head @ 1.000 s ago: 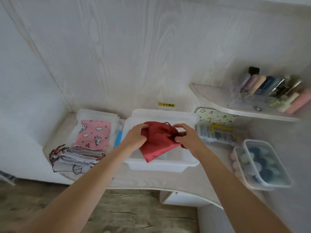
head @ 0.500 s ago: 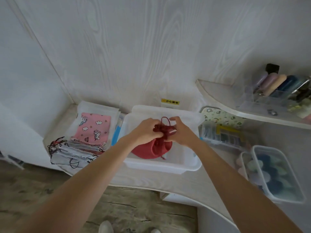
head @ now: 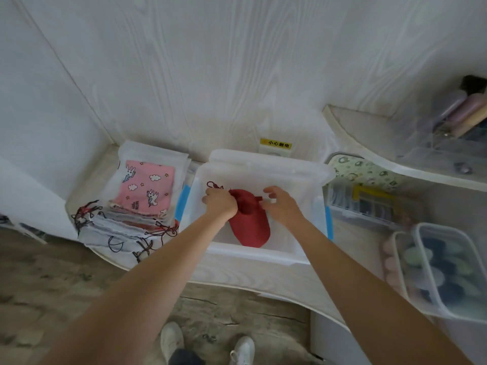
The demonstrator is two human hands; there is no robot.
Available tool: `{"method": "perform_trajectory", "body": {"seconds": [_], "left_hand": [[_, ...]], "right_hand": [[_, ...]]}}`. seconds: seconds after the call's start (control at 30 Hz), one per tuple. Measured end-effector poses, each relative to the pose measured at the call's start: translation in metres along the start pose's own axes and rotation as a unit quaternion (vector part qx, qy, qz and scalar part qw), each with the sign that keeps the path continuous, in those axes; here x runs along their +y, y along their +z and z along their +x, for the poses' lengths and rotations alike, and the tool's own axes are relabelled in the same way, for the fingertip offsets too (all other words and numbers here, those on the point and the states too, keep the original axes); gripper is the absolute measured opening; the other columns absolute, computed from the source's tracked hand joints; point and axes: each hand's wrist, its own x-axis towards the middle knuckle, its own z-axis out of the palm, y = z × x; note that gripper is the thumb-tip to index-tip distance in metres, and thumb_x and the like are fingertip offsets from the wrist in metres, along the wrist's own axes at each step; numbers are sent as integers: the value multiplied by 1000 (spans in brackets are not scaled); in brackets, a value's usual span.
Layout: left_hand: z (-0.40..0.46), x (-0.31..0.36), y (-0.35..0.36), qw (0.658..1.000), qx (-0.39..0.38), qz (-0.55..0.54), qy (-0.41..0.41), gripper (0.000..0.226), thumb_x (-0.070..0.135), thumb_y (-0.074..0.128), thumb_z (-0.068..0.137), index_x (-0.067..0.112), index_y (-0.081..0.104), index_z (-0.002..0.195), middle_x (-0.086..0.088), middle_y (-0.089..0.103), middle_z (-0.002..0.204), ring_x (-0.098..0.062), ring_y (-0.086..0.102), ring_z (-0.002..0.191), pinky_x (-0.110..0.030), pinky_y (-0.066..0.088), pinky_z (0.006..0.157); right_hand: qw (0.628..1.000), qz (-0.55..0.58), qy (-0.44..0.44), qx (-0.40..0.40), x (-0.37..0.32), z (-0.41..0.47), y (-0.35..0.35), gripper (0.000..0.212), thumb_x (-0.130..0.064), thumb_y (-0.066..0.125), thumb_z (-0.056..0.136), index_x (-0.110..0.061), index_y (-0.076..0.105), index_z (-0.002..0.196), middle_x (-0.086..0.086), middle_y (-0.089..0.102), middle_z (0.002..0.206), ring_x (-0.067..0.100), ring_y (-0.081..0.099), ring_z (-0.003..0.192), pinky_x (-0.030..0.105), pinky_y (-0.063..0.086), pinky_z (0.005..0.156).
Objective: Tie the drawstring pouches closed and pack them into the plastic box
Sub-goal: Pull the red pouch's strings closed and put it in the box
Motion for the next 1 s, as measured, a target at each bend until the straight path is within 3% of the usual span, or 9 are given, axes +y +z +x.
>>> {"method": "perform_trajectory", "body": {"seconds": [0.13,0.23,0.33,0.43,0.57,0.67,0.8,0.93,1.0], "left_hand": [[-6,5,7,994,37,100,23,44,5,35,95,-10,25,135,-23,31,137,-31,42,122,-22,31,67],[-3,8,8,982,24,181,45,43,2,33,94,-14,22,133,-23,30,135,-30,42,120,-20,20,53],[-1,8,7,976,41,208,55,43,3,31,95,-16,23,133,-23,29,134,-29,43,118,-24,30,73],[4,4,5,968,41,238,68,44,4,31,95,-16,21,133,-22,30,135,-28,43,119,-25,34,84],[6,0,5,960,15,264,87,42,6,30,97,-11,27,135,-21,31,136,-29,43,121,-28,38,97],[4,-1,5,953,-38,285,99,40,6,33,96,-10,34,133,-21,33,135,-31,44,122,-29,38,98],[-3,3,-9,959,-96,245,104,33,10,41,94,-7,48,120,-20,49,126,-31,55,111,-28,45,88],[-20,6,-56,983,-113,85,114,11,12,48,91,3,50,86,-14,62,79,-31,69,74,-18,51,48],[-25,-2,-83,982,-116,-45,139,4,10,49,90,7,51,89,-9,60,76,-25,68,71,-21,56,57]], "right_hand": [[984,-176,18,-34,3,4,17,48,-38,49,91,-18,39,134,16,43,130,36,46,118,43,40,100],[986,-139,77,-48,3,6,20,41,-28,49,91,-5,40,123,21,52,120,38,53,109,44,48,90],[992,-106,74,-6,4,11,22,29,-10,48,89,1,46,115,21,58,114,34,58,98,35,47,78],[991,-110,57,43,3,12,20,24,1,45,83,-1,58,103,19,62,106,33,60,97,34,50,77],[975,-179,52,117,12,8,15,26,0,38,88,-4,56,106,16,58,109,32,56,99,32,44,79],[974,-205,61,76,15,7,15,29,-5,36,92,-1,55,113,20,56,115,34,55,103,35,44,85],[974,-218,57,-16,3,1,12,30,-7,37,92,4,52,114,24,55,116,38,45,113,31,35,80],[989,-147,2,26,-25,-16,1,30,-10,42,93,-3,51,120,19,50,124,33,47,112,29,36,86],[993,-87,-64,42,-49,-26,2,26,-10,46,92,-8,59,114,12,58,116,28,55,108,33,42,93]]}}
